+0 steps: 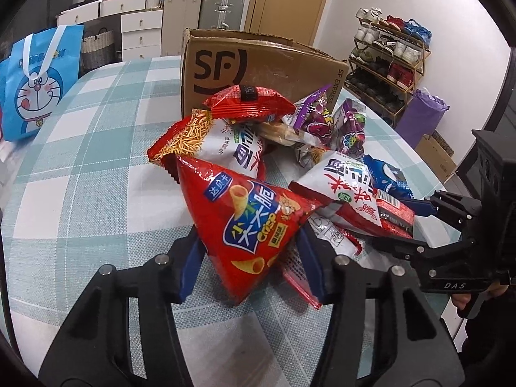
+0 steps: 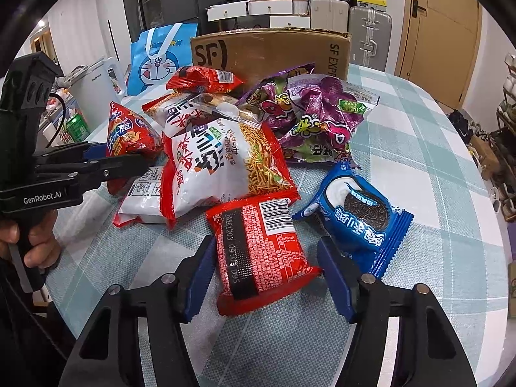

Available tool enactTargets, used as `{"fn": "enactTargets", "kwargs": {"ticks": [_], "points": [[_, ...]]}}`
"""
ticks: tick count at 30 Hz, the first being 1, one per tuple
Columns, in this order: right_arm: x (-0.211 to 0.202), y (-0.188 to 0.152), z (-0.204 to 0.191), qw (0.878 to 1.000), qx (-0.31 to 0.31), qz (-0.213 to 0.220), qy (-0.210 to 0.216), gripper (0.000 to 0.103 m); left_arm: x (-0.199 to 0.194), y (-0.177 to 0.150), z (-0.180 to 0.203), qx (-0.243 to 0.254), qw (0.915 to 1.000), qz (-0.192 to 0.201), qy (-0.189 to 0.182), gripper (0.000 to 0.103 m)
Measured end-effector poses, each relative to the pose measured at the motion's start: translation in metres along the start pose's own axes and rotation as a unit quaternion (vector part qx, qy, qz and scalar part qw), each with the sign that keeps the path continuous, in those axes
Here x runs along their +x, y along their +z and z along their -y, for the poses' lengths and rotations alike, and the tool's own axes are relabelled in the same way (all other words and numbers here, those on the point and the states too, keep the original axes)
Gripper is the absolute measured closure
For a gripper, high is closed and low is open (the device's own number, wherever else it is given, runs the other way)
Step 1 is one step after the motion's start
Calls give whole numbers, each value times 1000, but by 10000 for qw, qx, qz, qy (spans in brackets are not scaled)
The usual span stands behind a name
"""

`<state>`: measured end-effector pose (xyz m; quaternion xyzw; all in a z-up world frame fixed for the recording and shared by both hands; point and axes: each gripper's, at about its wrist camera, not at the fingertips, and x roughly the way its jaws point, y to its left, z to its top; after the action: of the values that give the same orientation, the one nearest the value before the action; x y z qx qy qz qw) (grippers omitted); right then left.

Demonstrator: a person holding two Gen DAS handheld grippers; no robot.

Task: Organize snacks
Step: 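Grasp the red triangular chip bag with left gripper while right grasps red snack pack, then carry both held red bags over the open cardboard box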

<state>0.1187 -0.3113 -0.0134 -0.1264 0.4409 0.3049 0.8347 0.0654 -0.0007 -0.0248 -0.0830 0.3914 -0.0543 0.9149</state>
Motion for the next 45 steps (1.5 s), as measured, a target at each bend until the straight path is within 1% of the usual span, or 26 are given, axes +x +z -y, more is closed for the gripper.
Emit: {"fn": "enactTargets", "kwargs": {"ticks": [3, 6, 7, 14, 23, 36, 45], "points": [[-2, -2, 0, 10000, -6, 13, 20, 45, -6, -2, 2, 68, 9999, 89, 39, 52], [-4, -5, -2, 10000, -1, 53, 63, 55, -13, -6, 3, 125, 9997, 181, 63, 52], [-5, -6, -3, 10000, 3, 75, 58, 57, -15, -7, 4, 144, 9997, 205, 83, 52], [-15, -11, -6, 9997, 15, 220, 115, 57, -28, -12, 2, 125, 9993, 339, 130, 52], [-46, -5, -7, 9973, 99, 681, 243, 57, -55, -7, 7, 195, 9972, 714, 140, 52], [-71, 28, -4, 9928, 137, 1176, 174, 57, -77, 19, 21, 320, 9936, 1080, 48, 52], [-86, 54, 8, 9892, 246, 1443, 92, 57, -84, 44, 26, 319, 9908, 1312, 97, 52]]}}
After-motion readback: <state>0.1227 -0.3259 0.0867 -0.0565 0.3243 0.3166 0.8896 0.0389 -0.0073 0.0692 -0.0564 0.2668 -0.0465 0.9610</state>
